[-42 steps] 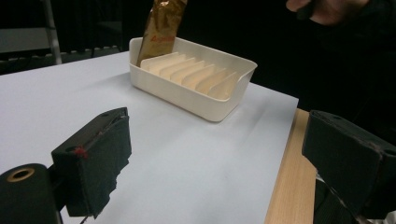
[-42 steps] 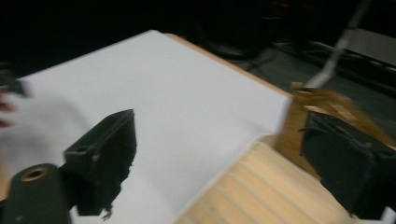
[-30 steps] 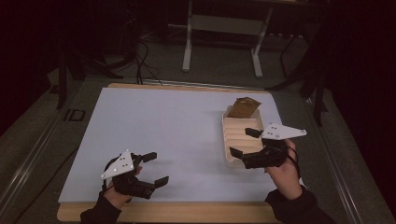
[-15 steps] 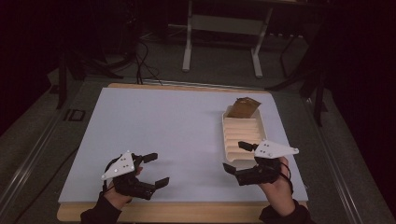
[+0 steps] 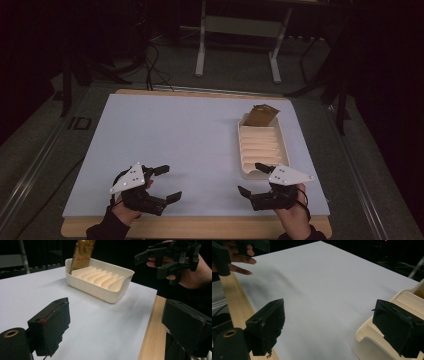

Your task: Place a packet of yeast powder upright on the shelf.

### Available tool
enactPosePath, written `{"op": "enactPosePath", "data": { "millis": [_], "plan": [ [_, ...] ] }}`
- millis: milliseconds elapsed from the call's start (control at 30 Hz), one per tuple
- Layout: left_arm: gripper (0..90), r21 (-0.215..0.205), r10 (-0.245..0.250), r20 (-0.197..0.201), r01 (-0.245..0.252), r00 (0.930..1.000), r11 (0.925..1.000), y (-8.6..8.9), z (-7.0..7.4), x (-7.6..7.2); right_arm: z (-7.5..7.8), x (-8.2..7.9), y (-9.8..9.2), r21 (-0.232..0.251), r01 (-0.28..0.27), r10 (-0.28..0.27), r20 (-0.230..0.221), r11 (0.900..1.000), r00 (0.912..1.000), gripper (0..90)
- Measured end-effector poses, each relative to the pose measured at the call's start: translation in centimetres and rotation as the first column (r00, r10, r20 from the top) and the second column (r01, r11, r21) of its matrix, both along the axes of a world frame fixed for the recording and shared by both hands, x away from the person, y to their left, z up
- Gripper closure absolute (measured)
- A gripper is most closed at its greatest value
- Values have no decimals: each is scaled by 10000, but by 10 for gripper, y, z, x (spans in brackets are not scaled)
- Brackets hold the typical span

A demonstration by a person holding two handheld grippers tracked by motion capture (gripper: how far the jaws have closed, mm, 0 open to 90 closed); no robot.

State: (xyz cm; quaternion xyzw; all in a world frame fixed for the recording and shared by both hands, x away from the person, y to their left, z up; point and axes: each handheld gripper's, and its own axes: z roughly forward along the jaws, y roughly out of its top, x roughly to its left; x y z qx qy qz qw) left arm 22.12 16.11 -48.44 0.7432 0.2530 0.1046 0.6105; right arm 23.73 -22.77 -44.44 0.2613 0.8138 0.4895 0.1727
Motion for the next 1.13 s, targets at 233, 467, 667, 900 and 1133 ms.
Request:
{"op": "enactPosePath", "data": {
  "millis": [233,467,667,900,1133],
  "plan": [
    [89,36,-72,-19,72,10000,10000,-1,-2,0,-11,-7,-3,198,11,-2,-419,9998,9991,106],
    [89,-6,-72,-9,72,10000,10000,0,-2,-1,-18,-19,-8,-5,110,-110,-513,9999,9986,106],
    [89,57,-121,-27,121,9999,9999,-1,-3,-1,-22,-23,-13,-259,205,-217,-463,9995,9987,106],
    [89,116,-157,-44,157,9999,9998,-2,-5,-1,-23,-18,-18,-154,403,-408,-314,9991,9987,106],
    [89,17,-116,6,116,9999,9999,-1,-3,-1,-21,-18,-20,44,256,-255,-165,9997,9995,112]
  ]
}}
